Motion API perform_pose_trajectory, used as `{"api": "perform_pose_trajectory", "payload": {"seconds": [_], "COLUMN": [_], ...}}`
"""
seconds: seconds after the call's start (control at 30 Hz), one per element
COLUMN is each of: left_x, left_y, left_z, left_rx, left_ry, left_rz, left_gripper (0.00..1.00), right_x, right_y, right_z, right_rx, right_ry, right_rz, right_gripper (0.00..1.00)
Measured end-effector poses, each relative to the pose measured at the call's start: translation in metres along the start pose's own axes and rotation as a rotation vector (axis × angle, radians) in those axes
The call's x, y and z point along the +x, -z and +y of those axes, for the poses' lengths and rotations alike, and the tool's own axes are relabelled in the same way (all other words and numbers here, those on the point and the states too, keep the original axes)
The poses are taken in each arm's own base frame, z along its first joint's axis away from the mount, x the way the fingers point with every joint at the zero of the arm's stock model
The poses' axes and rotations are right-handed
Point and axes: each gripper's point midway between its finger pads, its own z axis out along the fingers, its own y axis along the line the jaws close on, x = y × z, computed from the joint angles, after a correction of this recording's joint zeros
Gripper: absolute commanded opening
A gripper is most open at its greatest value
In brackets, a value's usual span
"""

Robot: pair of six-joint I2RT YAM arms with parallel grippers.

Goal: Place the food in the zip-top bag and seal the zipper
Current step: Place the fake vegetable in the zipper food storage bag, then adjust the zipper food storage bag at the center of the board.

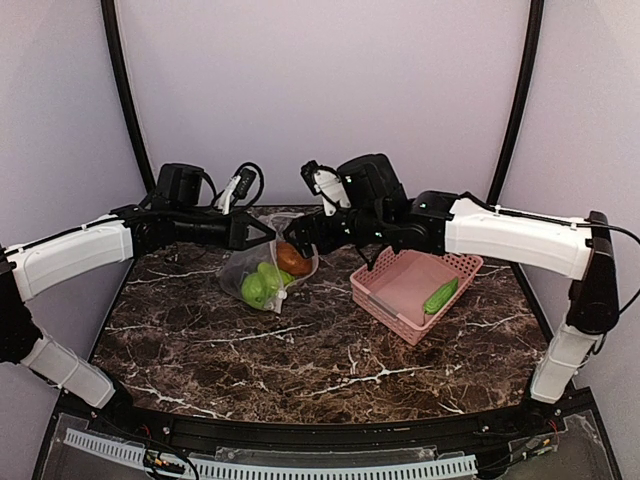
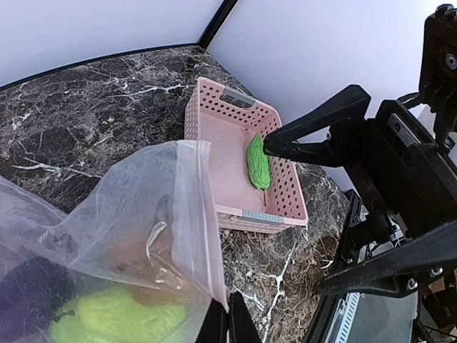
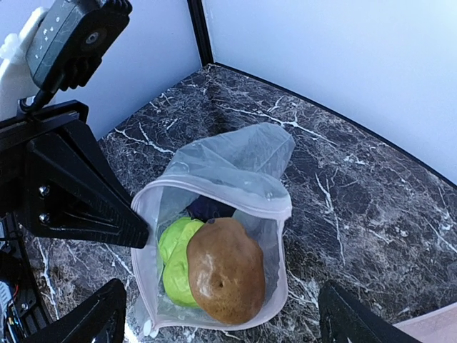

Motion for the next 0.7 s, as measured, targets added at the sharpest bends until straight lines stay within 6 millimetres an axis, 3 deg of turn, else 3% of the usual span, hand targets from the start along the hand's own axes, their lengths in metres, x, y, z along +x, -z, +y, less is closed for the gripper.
{"api": "perform_pose_trajectory", "payload": {"seconds": [0.13,0.23,0.37,0.5,0.7], "left_x": [0.0,0.0,0.0,0.0,0.001], "left_y": [0.0,0.0,0.0,0.0,0.0], "left_z": [0.0,0.0,-0.001,-0.002,-0.002], "left_rx": [0.0,0.002,0.008,0.011,0.014], "left_ry": [0.0,0.0,0.0,0.0,0.0], "left_rz": [0.0,0.0,0.002,0.003,0.004], "left_gripper": [0.0,0.01,0.01,0.01,0.01], "right_x": [0.011,0.032,0.052,0.054,0.066], "right_y": [0.008,0.007,0.001,-0.005,-0.023], "right_z": [-0.012,-0.024,-0.043,-0.053,-0.052], "right_rx": [0.033,0.04,0.046,0.037,-0.01], "right_ry": [-0.049,-0.107,-0.174,-0.222,-0.259], "right_rz": [0.013,0.058,0.11,0.116,0.145], "right_gripper": [0.84,0.76,0.61,0.52,0.46]}}
